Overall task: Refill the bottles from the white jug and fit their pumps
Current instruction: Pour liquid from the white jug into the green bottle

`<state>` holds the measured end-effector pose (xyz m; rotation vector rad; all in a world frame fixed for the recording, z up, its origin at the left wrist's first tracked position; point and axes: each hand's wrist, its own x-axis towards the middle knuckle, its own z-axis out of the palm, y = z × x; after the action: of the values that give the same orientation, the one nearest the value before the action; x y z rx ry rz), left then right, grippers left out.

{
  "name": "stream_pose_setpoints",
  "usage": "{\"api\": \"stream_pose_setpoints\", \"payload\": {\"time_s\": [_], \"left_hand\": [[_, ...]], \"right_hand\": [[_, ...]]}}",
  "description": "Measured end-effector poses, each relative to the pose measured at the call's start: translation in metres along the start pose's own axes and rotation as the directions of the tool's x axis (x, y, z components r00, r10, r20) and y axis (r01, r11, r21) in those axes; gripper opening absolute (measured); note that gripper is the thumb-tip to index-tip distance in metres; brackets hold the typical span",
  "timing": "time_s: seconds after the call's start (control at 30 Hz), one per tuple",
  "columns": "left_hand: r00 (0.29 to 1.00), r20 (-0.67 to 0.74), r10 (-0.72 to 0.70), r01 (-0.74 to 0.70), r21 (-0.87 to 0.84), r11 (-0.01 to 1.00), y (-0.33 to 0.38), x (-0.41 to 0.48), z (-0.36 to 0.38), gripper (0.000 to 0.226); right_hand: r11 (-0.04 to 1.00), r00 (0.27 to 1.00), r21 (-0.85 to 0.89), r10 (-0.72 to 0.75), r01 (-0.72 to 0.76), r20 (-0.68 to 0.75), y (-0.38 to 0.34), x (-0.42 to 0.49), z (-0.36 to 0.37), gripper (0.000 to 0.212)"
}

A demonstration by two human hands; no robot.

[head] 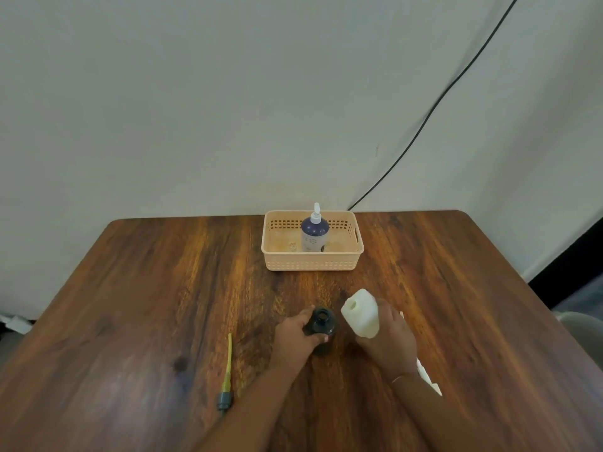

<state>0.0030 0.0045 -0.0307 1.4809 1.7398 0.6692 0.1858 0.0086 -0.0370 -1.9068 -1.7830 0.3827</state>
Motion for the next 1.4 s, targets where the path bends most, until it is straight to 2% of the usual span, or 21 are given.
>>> {"api": "stream_pose_setpoints", "payload": {"time_s": [0.13, 0.47, 0.83, 1.4], "left_hand": [[1.0, 0.013, -0.005, 0.005, 0.003, 1.0, 0.001, 0.0, 0.0, 0.07], [0.999, 0.035, -0.032, 0.033, -0.026, 0.999, 0.001, 0.002, 0.0, 0.071], [0.997, 0.043, -0.064, 0.066, -0.051, 0.997, 0.0, 0.005, 0.002, 0.071], [0.998, 0.032, -0.048, 0.049, -0.044, 0.998, -0.001, 0.005, 0.002, 0.07]], "right_hand": [[0.963, 0.986, -0.214, -0.16, 0.166, 0.044, -0.008, 0.003, -0.001, 0.079], [0.897, 0.951, -0.317, -0.301, 0.306, 0.069, -0.019, 0.013, -0.01, 0.077], [0.847, 0.941, -0.41, -0.309, 0.338, 0.137, -0.019, 0.016, -0.013, 0.089], [0.81, 0.918, -0.432, -0.367, 0.396, 0.152, -0.025, 0.018, -0.017, 0.084]]}}
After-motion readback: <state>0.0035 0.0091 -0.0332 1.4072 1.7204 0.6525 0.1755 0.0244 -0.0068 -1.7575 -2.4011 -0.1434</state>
